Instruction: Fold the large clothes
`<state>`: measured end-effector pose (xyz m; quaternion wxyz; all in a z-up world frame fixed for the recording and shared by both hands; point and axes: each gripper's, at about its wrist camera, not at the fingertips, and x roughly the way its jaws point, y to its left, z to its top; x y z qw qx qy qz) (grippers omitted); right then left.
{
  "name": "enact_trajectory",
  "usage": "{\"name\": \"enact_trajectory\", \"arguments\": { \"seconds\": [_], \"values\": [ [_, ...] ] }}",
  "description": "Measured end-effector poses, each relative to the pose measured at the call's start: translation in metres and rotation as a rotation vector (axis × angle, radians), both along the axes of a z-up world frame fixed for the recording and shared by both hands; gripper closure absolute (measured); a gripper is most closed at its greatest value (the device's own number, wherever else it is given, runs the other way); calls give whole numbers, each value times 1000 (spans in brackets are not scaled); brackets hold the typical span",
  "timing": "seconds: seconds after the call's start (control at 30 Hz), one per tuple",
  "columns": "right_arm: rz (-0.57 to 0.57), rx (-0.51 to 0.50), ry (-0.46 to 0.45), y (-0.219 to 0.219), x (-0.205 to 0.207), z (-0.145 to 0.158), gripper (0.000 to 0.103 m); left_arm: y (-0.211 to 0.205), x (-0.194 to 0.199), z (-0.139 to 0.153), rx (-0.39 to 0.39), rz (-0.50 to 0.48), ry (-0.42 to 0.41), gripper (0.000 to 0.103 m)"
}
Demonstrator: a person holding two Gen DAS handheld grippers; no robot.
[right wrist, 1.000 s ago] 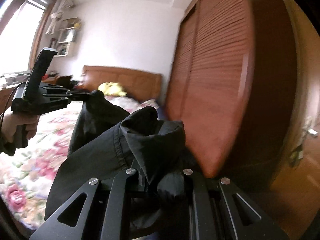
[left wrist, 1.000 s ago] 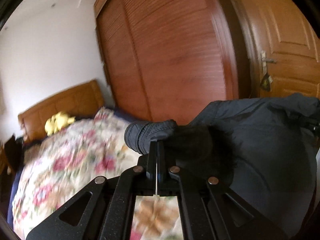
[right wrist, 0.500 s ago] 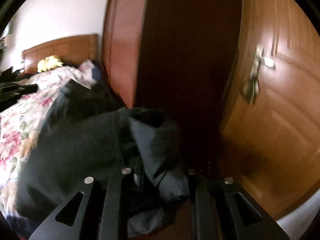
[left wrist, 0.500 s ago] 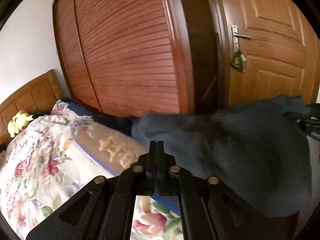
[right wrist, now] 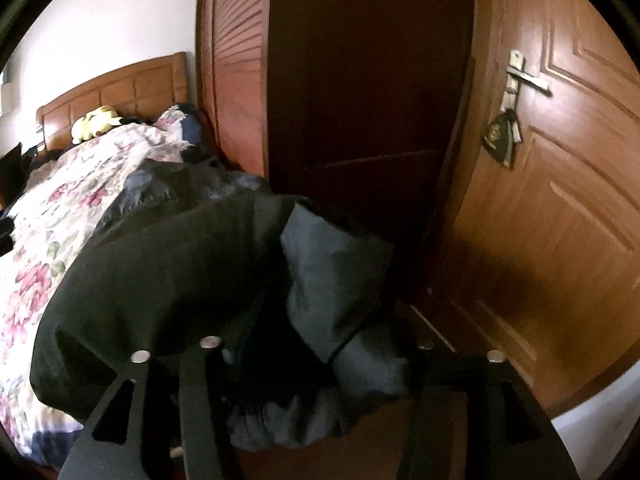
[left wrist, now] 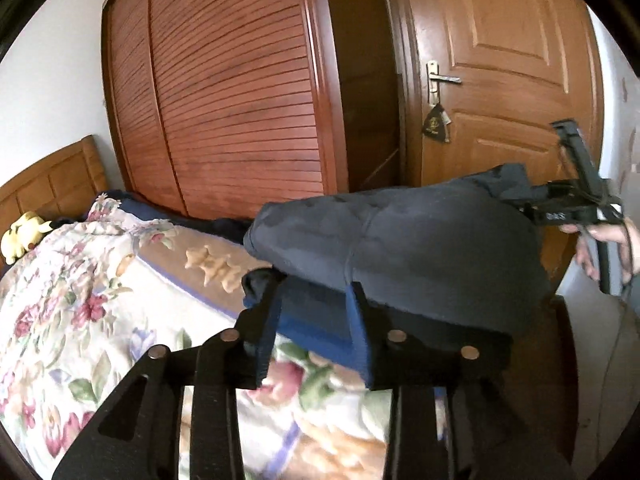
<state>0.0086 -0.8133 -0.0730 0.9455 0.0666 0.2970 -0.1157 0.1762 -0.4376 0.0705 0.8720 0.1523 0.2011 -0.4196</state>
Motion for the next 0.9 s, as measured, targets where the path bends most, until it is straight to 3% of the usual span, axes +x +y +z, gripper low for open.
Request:
{"name": "enact_trajectory", "arguments": {
  "seconds": [0.03, 0.1, 0.17, 0.27, 0.4, 0.53, 0.77, 0.9],
  "values": [
    [-17, 1, -1, -11, 6, 4, 37, 5, -3, -1, -6, -1, 1, 58],
    [-44, 4, -12, -14, 1, 12, 31, 14, -10, -3, -19, -6, 4, 36],
    [-53, -29, -27, -9, -6, 21, 29, 23, -18, -4, -34, -8, 2, 26],
    [-66, -92, -70, 12, -21, 35, 29, 34, -26, -4, -53, -9, 12, 25],
    [19, -84, -121, 45, -31, 51, 29, 51, -38, -3, -68, 4, 13, 25],
    [64, -80, -114, 74, -30, 55, 29, 71, -48, -4, -73, 33, 22, 25],
    [37, -6, -52, 66, -8, 32, 29, 97, -65, -9, -76, 55, 29, 25],
    [49, 107, 1, 50, 0, 8, 29, 96, -68, -13, -67, 51, 29, 25]
  ]
}}
